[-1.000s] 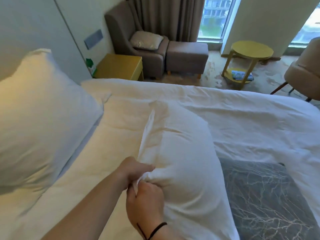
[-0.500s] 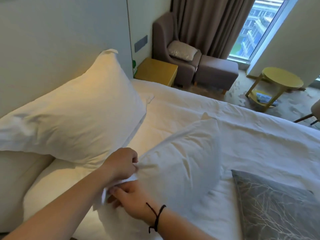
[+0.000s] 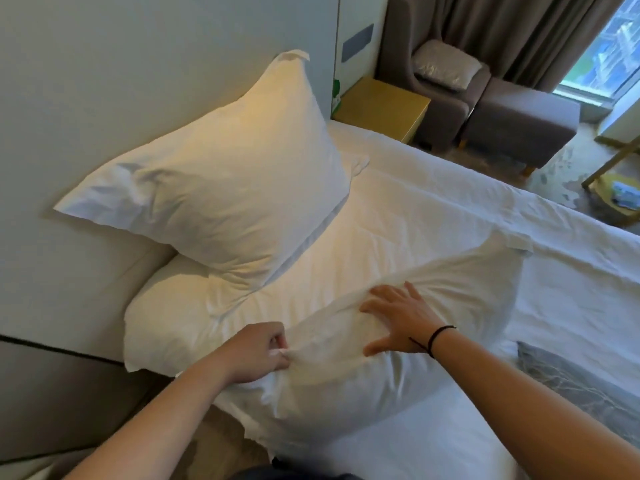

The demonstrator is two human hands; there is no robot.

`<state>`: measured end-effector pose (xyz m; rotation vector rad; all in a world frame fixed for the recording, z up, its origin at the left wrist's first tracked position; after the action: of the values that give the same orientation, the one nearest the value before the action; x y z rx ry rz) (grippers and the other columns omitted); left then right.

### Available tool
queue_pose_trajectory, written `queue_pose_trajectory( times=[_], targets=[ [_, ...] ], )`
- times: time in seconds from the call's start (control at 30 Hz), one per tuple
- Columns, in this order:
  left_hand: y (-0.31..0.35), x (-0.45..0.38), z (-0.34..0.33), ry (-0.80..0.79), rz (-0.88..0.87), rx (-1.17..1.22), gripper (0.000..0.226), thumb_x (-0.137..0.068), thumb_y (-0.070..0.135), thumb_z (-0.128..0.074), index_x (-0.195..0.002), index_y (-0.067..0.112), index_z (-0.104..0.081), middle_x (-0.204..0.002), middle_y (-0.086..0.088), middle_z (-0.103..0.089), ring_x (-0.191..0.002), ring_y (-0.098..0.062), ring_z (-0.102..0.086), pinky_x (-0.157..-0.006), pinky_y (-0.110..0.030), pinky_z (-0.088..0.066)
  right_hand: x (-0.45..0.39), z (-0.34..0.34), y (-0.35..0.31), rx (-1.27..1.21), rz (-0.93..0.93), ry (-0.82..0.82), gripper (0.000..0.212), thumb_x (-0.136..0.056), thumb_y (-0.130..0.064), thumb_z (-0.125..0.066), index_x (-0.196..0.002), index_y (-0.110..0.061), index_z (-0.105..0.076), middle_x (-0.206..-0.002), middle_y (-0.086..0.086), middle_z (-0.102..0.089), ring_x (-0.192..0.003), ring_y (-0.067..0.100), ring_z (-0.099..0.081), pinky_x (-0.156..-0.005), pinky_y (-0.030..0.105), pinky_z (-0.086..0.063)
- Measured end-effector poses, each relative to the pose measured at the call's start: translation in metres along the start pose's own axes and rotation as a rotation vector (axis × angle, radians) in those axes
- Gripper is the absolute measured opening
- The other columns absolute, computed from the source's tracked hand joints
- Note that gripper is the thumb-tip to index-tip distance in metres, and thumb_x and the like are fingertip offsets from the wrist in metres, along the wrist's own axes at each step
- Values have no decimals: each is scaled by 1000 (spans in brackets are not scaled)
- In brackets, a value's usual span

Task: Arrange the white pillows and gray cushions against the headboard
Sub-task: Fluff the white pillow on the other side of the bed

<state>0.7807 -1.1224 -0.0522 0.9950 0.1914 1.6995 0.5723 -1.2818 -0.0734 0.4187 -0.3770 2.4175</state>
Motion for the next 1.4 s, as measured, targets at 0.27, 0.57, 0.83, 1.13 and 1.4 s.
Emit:
queue_pose_trajectory(
  times=[0.27,0.57,0.83,1.13,1.4],
  targets=[
    [-19,2,25,318,221,-201,54,-74,83,-42,-98,35,-53,-98,11,-65,-88,-11,-60,-69,-32,-44,-4,-2,6,-37,59,1,102,-38,-106,-38,-121,-47,-38,-118,-11,-61,-106,16,-53,-101,39,-31],
    [55,-25,-59,166,103,-433,106,-60,97,-34,-143,33,-36,-140,5,-51,-120,-21,-53,-96,-41,-43,1,-14,25,42,133,-74,116,-43,-104,-36,-135,-34,-47,-127,-6,-57,-113,19,-52,-97,38,-37],
    [50,-48,-50,150,165,-416,47,-83,73,-46,-70,28,-43,-74,9,-54,-67,-14,-53,-57,-32,-36,0,-27,74,97,76,-113,85,-65,-84,-48,-135,-36,-49,-136,-10,-53,-123,14,-48,-109,37,-28],
    [59,-52,-42,380,42,-512,37,-99,53,-28,-85,28,-52,-82,3,-60,-71,-20,-60,-55,-33,-34,-10,-23,65,93,-18,30,31,-96,-46,-40,-75,-27,-53,-81,-4,-57,-72,18,-50,-84,32,-40],
    [74,-64,17,484,-10,-342,32,-98,49,-31,-77,26,-37,-83,3,-59,-78,-24,-60,-58,-35,-32,-18,65,82,-108,-126,384,34,-94,-32,-56,-63,-18,-58,-67,-4,-59,-66,20,-54,-81,35,-43]
  ],
)
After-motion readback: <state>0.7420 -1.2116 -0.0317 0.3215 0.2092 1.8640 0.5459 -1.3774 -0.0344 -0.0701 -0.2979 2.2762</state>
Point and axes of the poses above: each hand's wrist, its own x-axis away from the middle knuckle, its own z-axis out of the back of the hand, y = z × x, the point moved 9 cm from there along -x, towards the middle knuckle
